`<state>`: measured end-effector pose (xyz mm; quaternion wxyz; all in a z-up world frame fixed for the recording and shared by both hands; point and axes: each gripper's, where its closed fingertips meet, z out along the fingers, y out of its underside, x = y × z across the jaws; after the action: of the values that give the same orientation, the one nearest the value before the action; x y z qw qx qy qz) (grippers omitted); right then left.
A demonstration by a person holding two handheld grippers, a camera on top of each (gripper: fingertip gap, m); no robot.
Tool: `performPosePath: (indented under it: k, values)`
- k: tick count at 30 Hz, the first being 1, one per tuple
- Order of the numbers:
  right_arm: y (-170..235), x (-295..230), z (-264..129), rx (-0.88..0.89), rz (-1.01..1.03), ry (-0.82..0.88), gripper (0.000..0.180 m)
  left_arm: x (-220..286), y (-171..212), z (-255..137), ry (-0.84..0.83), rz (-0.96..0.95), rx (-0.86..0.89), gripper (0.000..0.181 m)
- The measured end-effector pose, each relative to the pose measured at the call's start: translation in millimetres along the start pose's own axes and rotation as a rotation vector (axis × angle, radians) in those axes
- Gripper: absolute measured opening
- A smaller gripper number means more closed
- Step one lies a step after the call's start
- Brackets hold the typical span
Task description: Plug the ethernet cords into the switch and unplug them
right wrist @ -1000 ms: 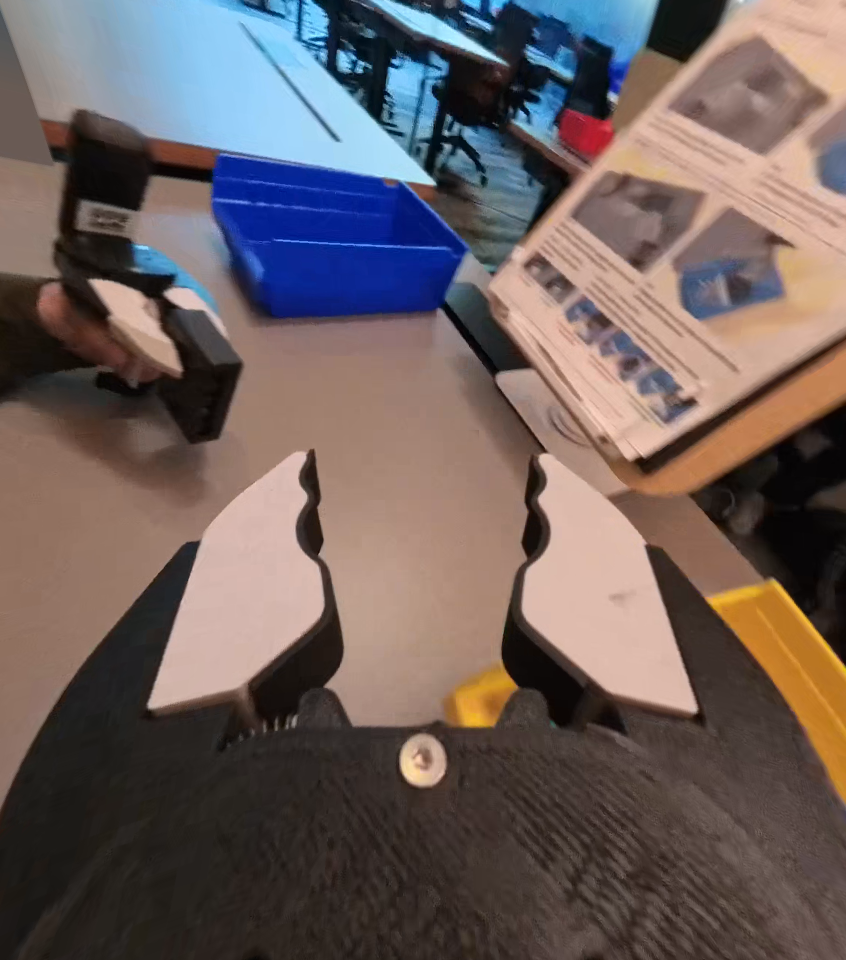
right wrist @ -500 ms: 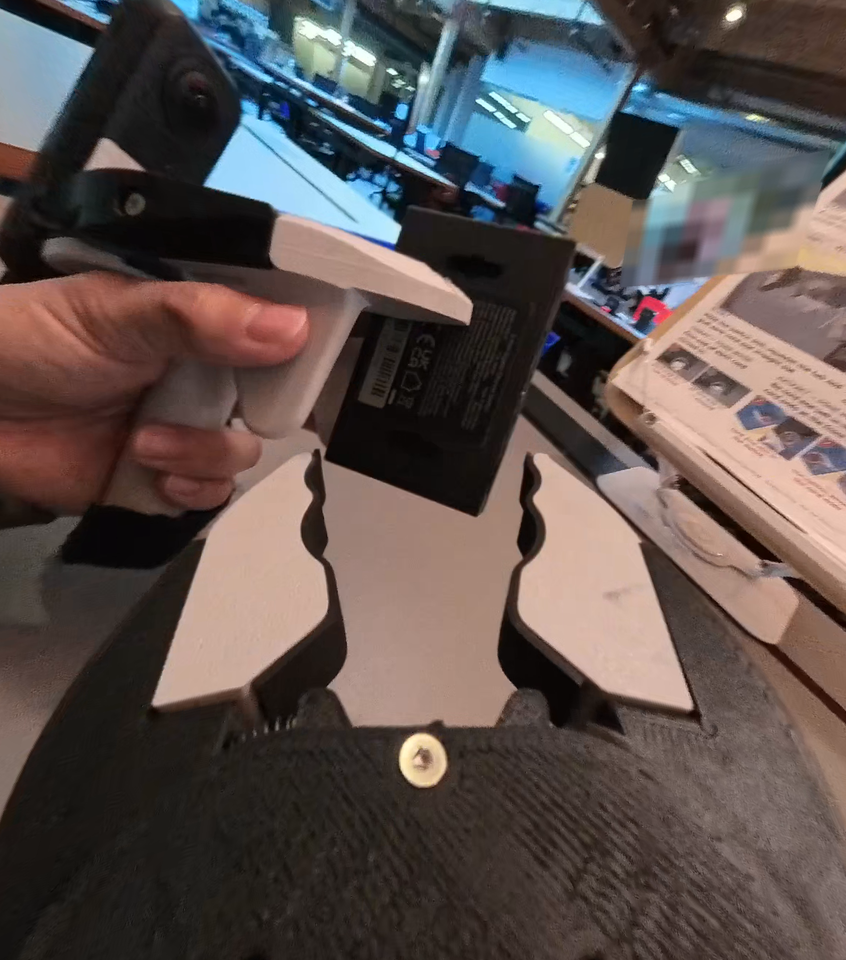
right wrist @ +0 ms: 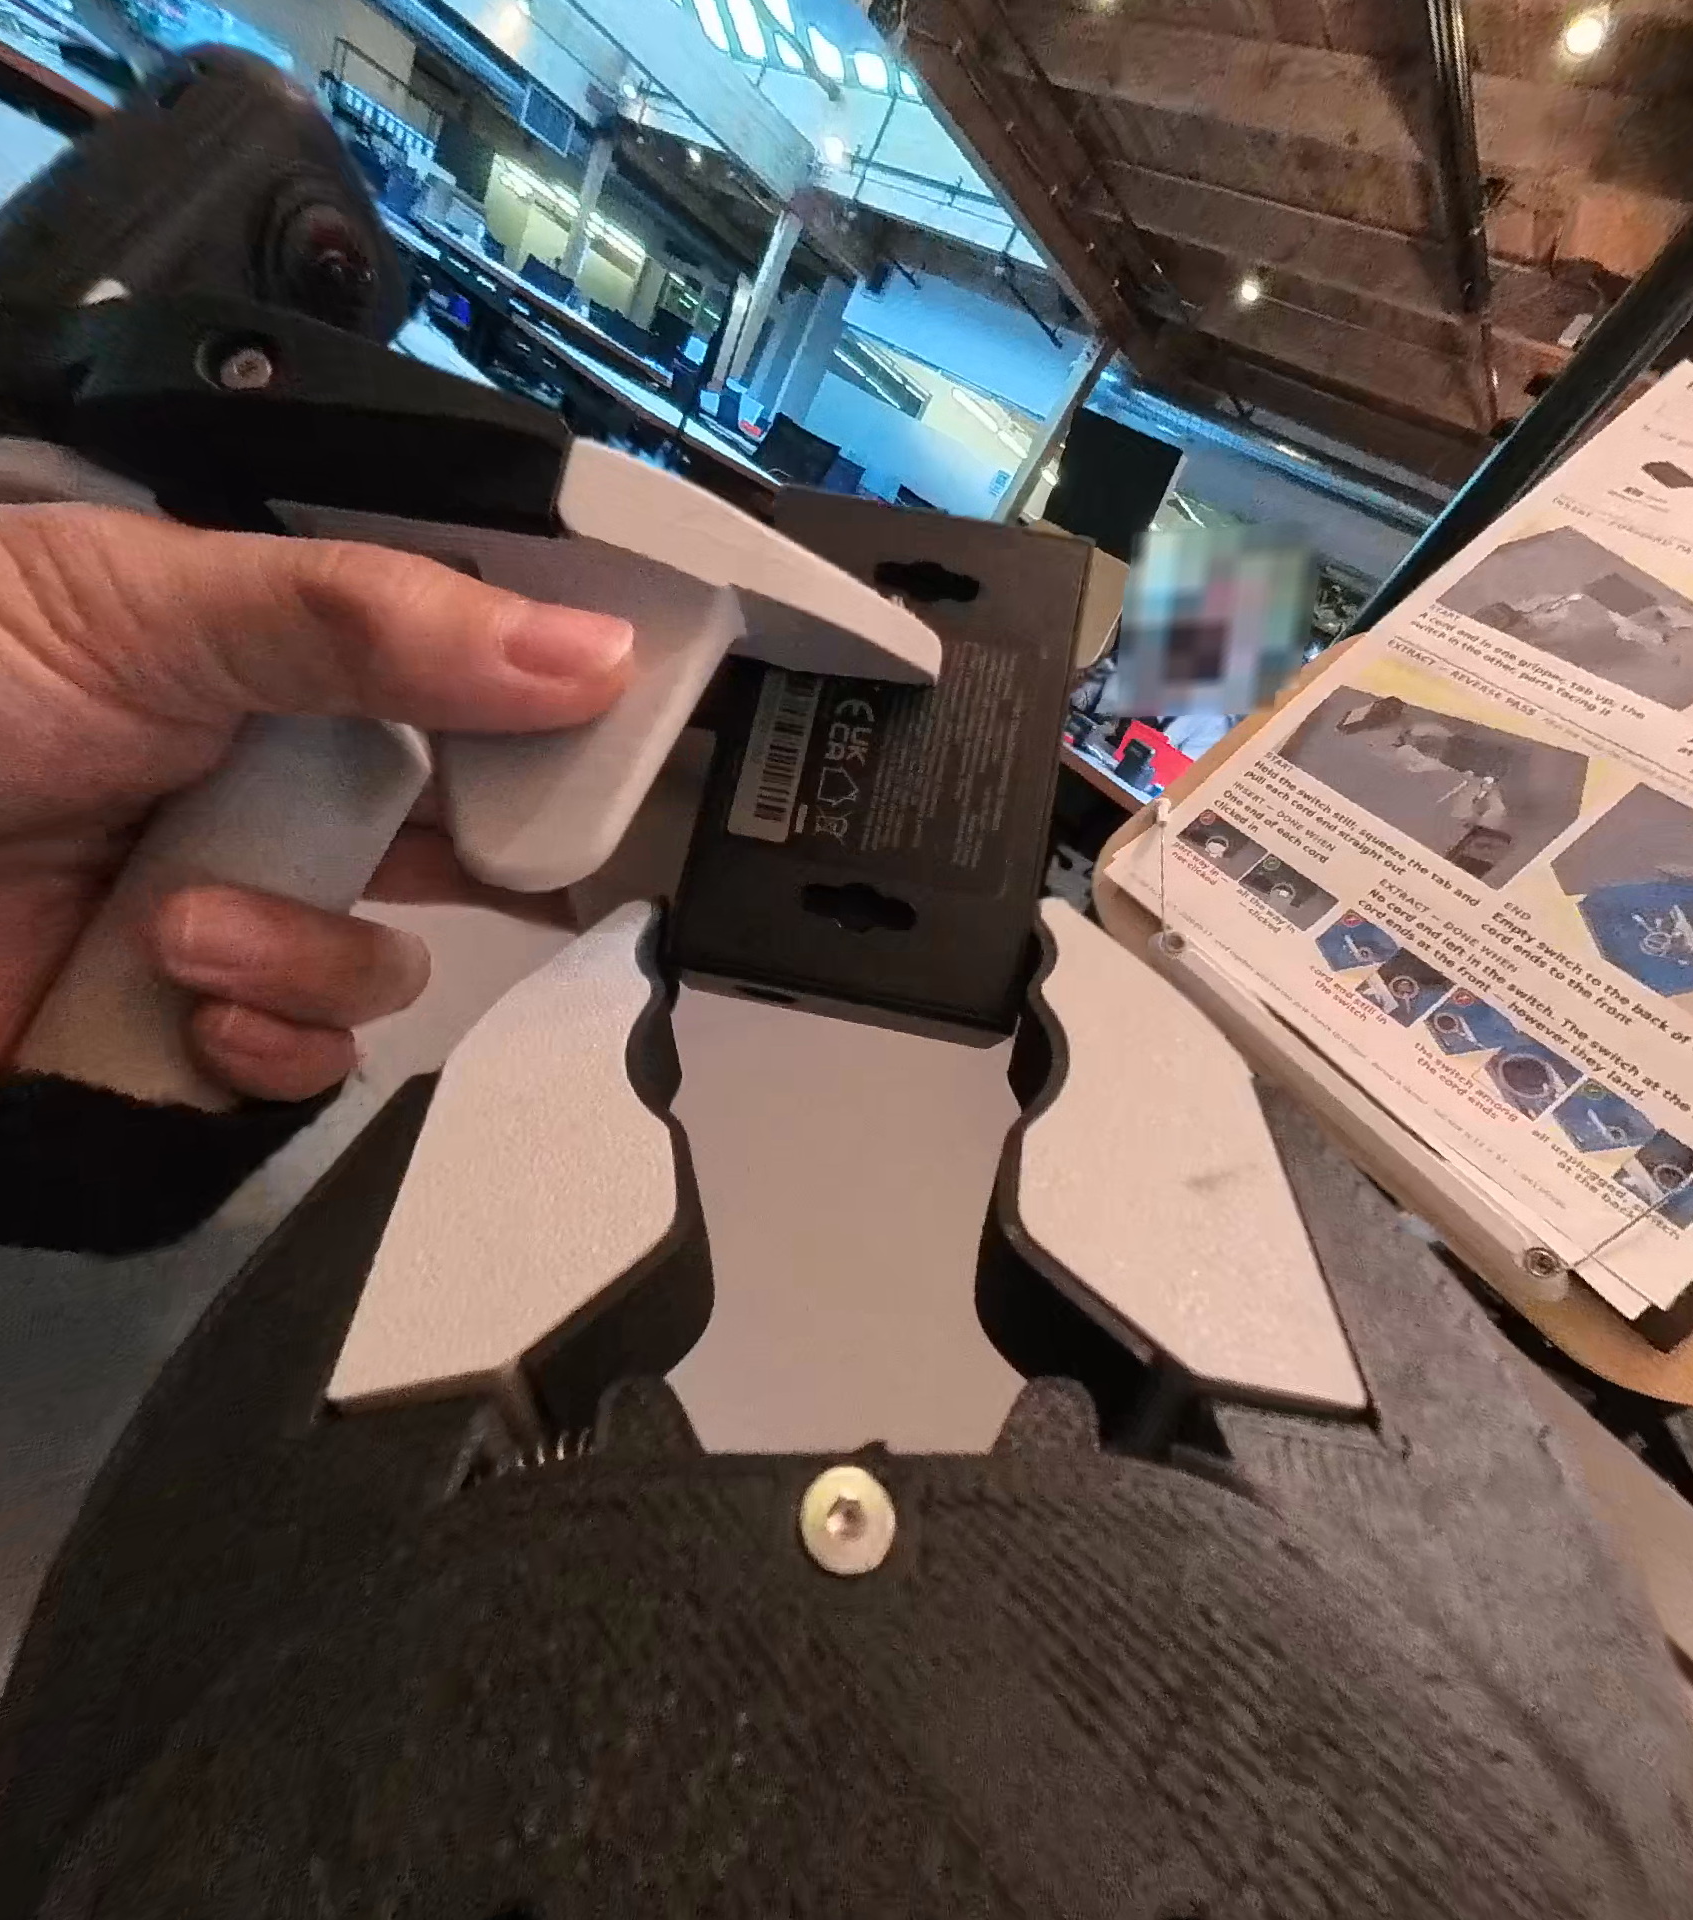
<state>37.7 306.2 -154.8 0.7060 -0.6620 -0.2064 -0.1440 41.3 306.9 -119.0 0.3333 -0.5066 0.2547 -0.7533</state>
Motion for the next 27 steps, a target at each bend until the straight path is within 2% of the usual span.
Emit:
performPosePath:
  k: [2, 5, 7, 12, 16, 20, 22, 27]
  values:
    - [2.2, 5.4, -2.8, -0.012, 0.011, -0.012, 0.063, -0.8, 2.4, 0.4, -0.021, 0.106, -0.050, 0.032]
    - [8.0, 37.9, -14.3, -0.043, -0.025, 0.050, 0.063, -7.8, -2.5, -2.4, -0.090, 0.242, -0.073, 0.072]
    - [15.2, 78.8, -27.0, -0.096, -0.074, 0.109, 0.063, -12.4, -0.3, -4.1, -0.111, 0.303, -0.109, 0.077]
    - [51.5, 233.9, -76.7, -0.321, -0.110, 0.255, 0.063, -20.6, 15.8, -3.4, -0.110, 0.366, -0.174, 0.072]
    - [114.5, 336.3, -113.3, -0.547, -0.056, 0.182, 0.063, -27.4, 30.3, -1.9, -0.087, 0.329, -0.220, 0.065]
    - [168.3, 376.9, -133.4, -0.737, 0.103, -0.027, 0.063, -31.7, 38.5, -2.2, -0.076, 0.315, -0.231, 0.057]
    - [180.8, 394.3, -134.5, -0.780, 0.120, -0.052, 0.063, -36.5, 46.0, -2.1, -0.090, 0.324, -0.260, 0.055]
    - [219.9, 402.9, -131.1, -0.914, 0.154, -0.250, 0.063, -40.1, 65.0, 1.1, -0.093, 0.332, -0.325, 0.056]
